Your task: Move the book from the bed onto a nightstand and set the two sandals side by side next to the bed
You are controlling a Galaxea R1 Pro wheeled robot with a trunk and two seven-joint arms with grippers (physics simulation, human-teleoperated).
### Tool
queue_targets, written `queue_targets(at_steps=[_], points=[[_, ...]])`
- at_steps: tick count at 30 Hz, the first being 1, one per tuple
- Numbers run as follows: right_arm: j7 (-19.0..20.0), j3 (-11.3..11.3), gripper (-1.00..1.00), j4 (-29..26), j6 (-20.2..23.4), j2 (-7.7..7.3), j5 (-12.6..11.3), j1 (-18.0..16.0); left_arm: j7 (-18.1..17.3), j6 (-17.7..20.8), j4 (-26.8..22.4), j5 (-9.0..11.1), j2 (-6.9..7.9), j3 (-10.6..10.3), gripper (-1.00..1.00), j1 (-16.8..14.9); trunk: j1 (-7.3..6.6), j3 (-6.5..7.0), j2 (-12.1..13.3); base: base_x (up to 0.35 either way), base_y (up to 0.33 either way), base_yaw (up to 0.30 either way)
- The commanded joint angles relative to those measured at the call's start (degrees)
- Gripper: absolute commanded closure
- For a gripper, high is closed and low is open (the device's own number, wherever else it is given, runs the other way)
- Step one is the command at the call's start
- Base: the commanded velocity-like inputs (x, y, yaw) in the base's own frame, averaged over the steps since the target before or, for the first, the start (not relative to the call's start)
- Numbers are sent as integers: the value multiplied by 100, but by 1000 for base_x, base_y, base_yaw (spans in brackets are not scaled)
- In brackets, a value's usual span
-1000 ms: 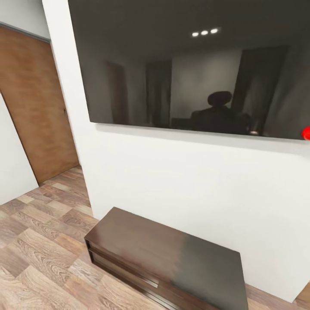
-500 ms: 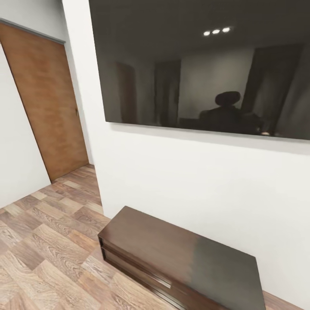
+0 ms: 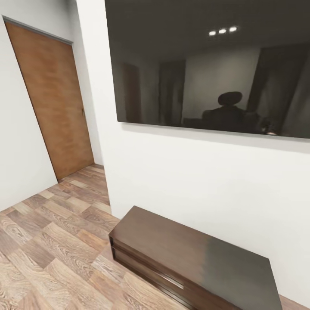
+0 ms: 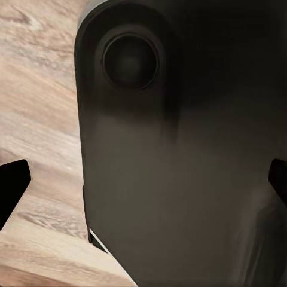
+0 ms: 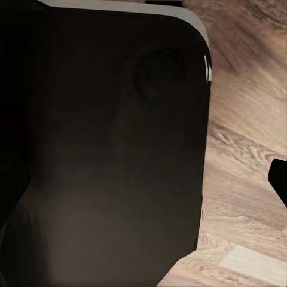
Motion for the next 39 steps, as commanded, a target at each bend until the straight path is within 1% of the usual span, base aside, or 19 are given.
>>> queue_targets(at_steps=[1, 21, 39], points=[[2, 0, -100, 6, -1, -1, -5, -5, -8, 0, -8, 4, 0, 3, -100, 2, 0, -5, -3, 0, 219, 132], [1, 0, -100, 6, -5, -1, -7, -6, -8, 0, -8, 4, 6, 1, -100, 2, 0, -5, -3, 0, 219, 163], [1, 0, -100, 6, 0, -1, -5, -6, -8, 0, -8, 4, 2, 3, -100, 2, 0, -5, -3, 0, 219, 104]])
